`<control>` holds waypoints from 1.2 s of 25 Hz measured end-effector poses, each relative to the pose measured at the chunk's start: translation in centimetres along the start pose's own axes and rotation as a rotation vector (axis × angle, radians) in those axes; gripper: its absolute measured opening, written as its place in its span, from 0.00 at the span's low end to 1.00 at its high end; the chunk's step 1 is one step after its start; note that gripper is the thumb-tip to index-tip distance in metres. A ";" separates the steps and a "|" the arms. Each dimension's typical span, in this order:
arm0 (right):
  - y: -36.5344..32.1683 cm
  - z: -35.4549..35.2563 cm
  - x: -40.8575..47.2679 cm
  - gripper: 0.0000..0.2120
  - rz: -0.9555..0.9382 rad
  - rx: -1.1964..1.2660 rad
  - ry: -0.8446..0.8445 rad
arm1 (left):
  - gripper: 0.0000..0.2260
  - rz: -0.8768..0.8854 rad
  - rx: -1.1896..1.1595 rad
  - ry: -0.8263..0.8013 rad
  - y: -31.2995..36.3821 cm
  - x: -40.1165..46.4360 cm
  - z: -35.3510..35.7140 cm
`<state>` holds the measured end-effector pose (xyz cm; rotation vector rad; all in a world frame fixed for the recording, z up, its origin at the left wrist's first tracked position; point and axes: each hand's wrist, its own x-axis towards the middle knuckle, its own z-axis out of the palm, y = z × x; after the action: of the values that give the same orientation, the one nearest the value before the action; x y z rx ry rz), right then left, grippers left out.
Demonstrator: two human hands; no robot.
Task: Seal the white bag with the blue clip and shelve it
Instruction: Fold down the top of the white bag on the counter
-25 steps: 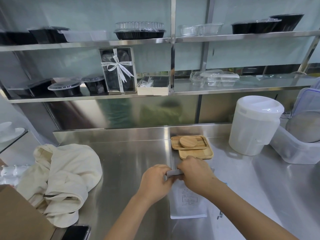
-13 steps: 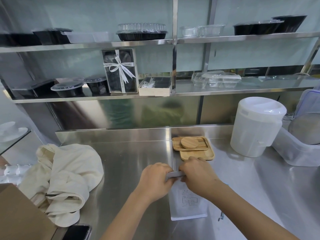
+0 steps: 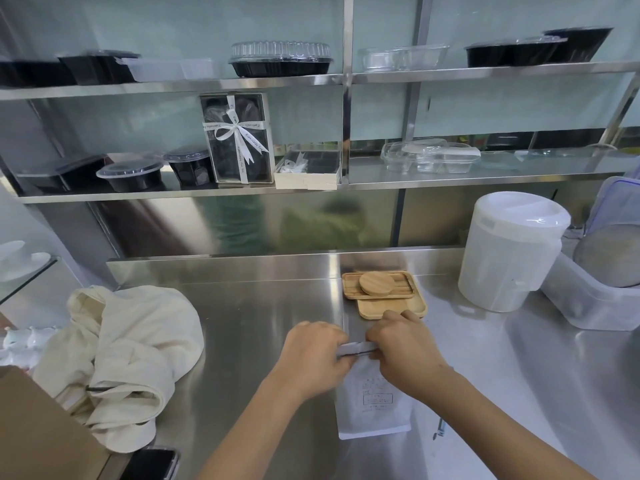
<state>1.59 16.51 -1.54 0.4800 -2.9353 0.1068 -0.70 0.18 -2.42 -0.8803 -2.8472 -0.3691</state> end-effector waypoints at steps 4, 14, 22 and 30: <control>0.0 0.0 0.1 0.06 -0.018 -0.018 -0.010 | 0.13 0.041 0.007 -0.039 1.2 0.8 -0.4; 1.3 -0.3 -0.8 0.06 0.055 0.029 -0.022 | 0.07 0.143 0.164 -0.058 1.9 1.1 -0.6; 1.3 0.1 -1.1 0.05 0.050 0.055 0.027 | 0.08 0.161 0.094 -0.054 2.1 1.2 -0.3; 1.4 0.4 -1.3 0.06 0.010 0.043 0.034 | 0.09 0.158 0.033 -0.084 2.2 1.4 -0.2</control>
<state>2.25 18.19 -2.24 0.4655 -2.9073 0.1772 -0.58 2.65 -1.54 -1.1301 -2.8239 -0.2715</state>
